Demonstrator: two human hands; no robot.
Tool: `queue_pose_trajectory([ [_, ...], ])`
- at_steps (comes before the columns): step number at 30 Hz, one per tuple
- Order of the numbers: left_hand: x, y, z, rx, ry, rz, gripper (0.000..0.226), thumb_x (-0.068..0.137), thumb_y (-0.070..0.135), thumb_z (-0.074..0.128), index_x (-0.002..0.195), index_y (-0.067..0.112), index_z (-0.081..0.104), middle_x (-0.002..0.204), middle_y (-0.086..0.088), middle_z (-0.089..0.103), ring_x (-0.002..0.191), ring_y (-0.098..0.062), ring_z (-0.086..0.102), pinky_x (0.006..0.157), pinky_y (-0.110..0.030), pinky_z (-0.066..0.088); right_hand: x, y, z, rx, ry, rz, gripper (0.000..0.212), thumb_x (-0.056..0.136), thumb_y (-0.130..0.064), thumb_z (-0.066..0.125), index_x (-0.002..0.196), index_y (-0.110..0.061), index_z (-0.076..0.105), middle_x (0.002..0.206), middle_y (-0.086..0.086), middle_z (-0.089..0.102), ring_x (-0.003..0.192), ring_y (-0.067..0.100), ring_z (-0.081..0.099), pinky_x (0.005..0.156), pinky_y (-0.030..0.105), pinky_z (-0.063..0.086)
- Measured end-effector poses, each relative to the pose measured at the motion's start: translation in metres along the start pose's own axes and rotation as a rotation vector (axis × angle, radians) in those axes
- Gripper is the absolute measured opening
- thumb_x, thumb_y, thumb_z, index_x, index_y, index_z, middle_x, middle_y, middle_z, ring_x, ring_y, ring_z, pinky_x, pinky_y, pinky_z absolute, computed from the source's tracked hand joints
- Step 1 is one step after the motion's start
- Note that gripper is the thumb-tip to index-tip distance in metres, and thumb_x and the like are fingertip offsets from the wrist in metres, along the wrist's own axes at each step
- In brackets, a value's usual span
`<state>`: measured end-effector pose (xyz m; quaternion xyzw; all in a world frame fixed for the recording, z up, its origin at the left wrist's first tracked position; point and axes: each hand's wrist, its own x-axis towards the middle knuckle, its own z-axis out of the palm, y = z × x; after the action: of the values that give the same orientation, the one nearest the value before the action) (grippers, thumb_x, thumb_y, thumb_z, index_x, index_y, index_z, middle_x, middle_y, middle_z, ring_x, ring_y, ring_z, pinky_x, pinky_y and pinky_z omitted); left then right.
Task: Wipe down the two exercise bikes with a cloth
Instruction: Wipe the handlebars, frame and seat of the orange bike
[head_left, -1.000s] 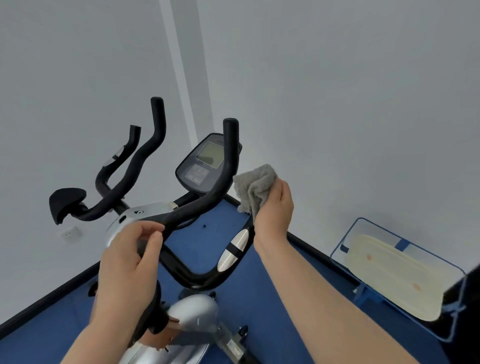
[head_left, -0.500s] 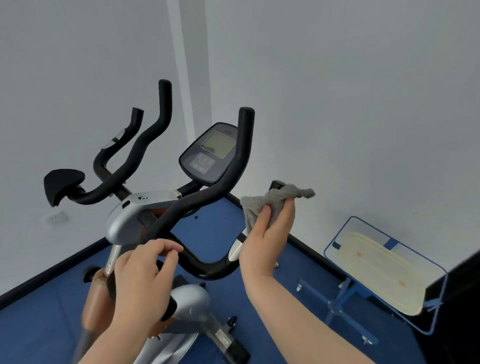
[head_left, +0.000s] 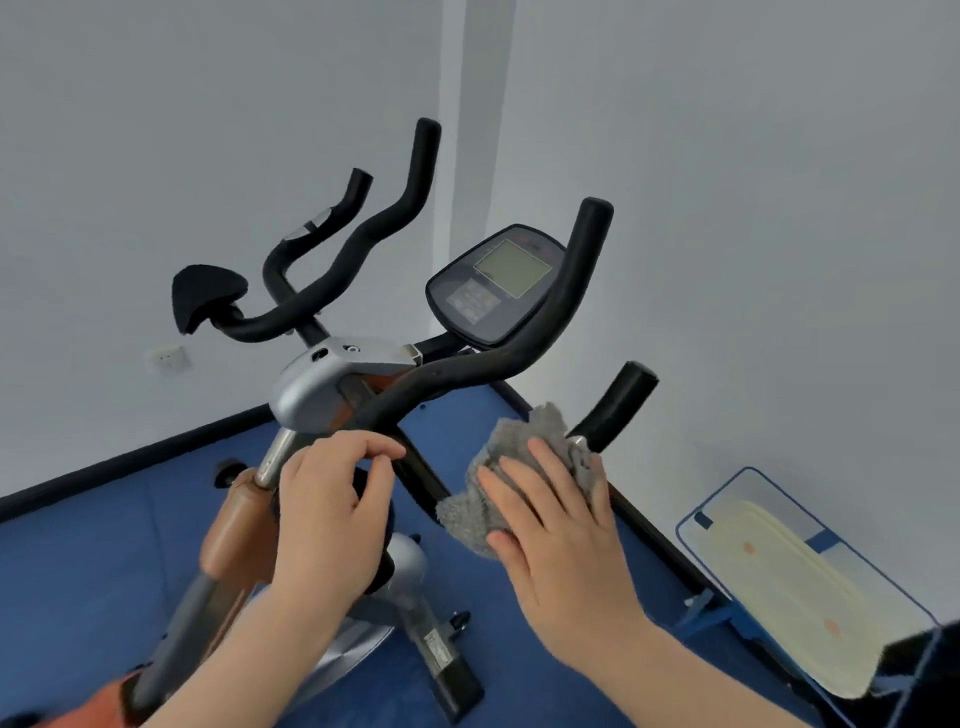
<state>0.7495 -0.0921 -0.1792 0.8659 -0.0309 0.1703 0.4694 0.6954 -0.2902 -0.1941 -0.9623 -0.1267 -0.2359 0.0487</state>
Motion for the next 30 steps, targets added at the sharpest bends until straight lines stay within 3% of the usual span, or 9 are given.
queue_pose_trajectory([
  [4,-0.007,-0.006,-0.001,0.009,0.166,-0.060,0.028,0.092,0.018,0.051,0.087,0.045,0.059,0.103,0.041,0.054,0.099,0.020,0.045,0.083,-0.021,0.035,0.035,-0.016,-0.017,-0.110,-0.284,-0.103,0.041,0.095,-0.037,0.035,0.124,-0.020,0.058,0.100,-0.005,0.067,0.099,0.022,0.061,0.108,0.046,0.028],
  [8,-0.008,-0.012,0.001,-0.083,0.212,-0.243,0.019,0.094,0.030,0.049,0.092,0.049,0.050,0.101,0.037,0.048,0.100,0.024,0.040,0.078,-0.005,0.034,0.077,-0.042,-0.015,-0.071,-0.567,-0.054,0.029,0.103,-0.041,0.031,0.098,-0.014,0.041,0.070,-0.001,0.049,0.056,0.019,0.042,0.069,0.035,0.030],
  [10,-0.007,-0.014,0.001,-0.073,0.220,-0.280,0.015,0.097,0.035,0.048,0.090,0.048,0.047,0.098,0.031,0.048,0.096,0.026,0.039,0.076,-0.005,0.034,0.076,-0.039,-0.014,-0.066,-0.441,-0.120,0.028,0.097,-0.042,0.050,0.090,-0.015,0.047,0.059,-0.001,0.043,0.048,0.017,0.037,0.066,0.035,0.036],
  [11,-0.006,-0.014,0.001,-0.051,0.219,-0.284,0.015,0.097,0.036,0.047,0.088,0.047,0.047,0.096,0.028,0.049,0.095,0.026,0.040,0.075,-0.003,0.034,0.070,-0.037,-0.016,-0.088,-0.395,-0.150,0.029,0.093,-0.043,0.056,0.088,-0.015,0.052,0.058,-0.002,0.045,0.048,0.018,0.039,0.070,0.036,0.041],
  [13,-0.007,-0.016,0.002,-0.065,0.217,-0.290,0.013,0.097,0.038,0.047,0.087,0.047,0.047,0.096,0.024,0.051,0.095,0.021,0.044,0.070,-0.008,0.036,0.061,-0.035,-0.014,-0.146,-0.439,-0.121,0.037,0.099,-0.048,0.038,0.094,-0.014,0.050,0.065,-0.003,0.050,0.055,0.018,0.039,0.078,0.036,0.036],
  [16,-0.008,-0.018,0.003,-0.106,0.230,-0.302,0.010,0.095,0.041,0.048,0.087,0.047,0.050,0.097,0.026,0.050,0.097,0.012,0.047,0.071,-0.010,0.035,0.083,-0.043,0.006,-0.076,-0.508,0.002,0.037,0.103,-0.047,0.021,0.091,-0.015,0.036,0.064,-0.002,0.043,0.057,0.018,0.037,0.067,0.033,0.029],
  [19,-0.009,-0.018,0.004,-0.108,0.276,-0.324,0.010,0.093,0.043,0.052,0.083,0.043,0.051,0.095,0.023,0.049,0.093,0.012,0.047,0.068,-0.008,0.036,0.106,-0.048,0.018,0.017,-0.586,0.016,0.038,0.104,-0.044,0.021,0.094,-0.013,0.041,0.077,0.003,0.050,0.069,0.020,0.042,0.064,0.032,0.032],
  [24,-0.008,-0.021,0.005,-0.091,0.299,-0.345,0.014,0.091,0.043,0.057,0.080,0.038,0.051,0.089,0.015,0.053,0.086,0.010,0.050,0.065,-0.016,0.033,0.078,-0.026,0.010,-0.126,-0.527,-0.186,0.047,0.103,-0.047,0.019,0.118,-0.010,0.045,0.063,-0.006,0.033,0.053,0.013,0.035,0.046,0.029,0.018],
  [30,-0.007,-0.023,0.005,-0.075,0.331,-0.385,0.015,0.089,0.048,0.058,0.081,0.037,0.053,0.088,0.014,0.054,0.086,0.008,0.050,0.067,-0.018,0.035,0.118,-0.038,0.020,-0.082,-0.593,-0.273,0.035,0.105,-0.025,0.022,0.128,-0.015,0.047,0.094,0.001,0.046,0.076,0.020,0.039,0.051,0.028,0.019],
])
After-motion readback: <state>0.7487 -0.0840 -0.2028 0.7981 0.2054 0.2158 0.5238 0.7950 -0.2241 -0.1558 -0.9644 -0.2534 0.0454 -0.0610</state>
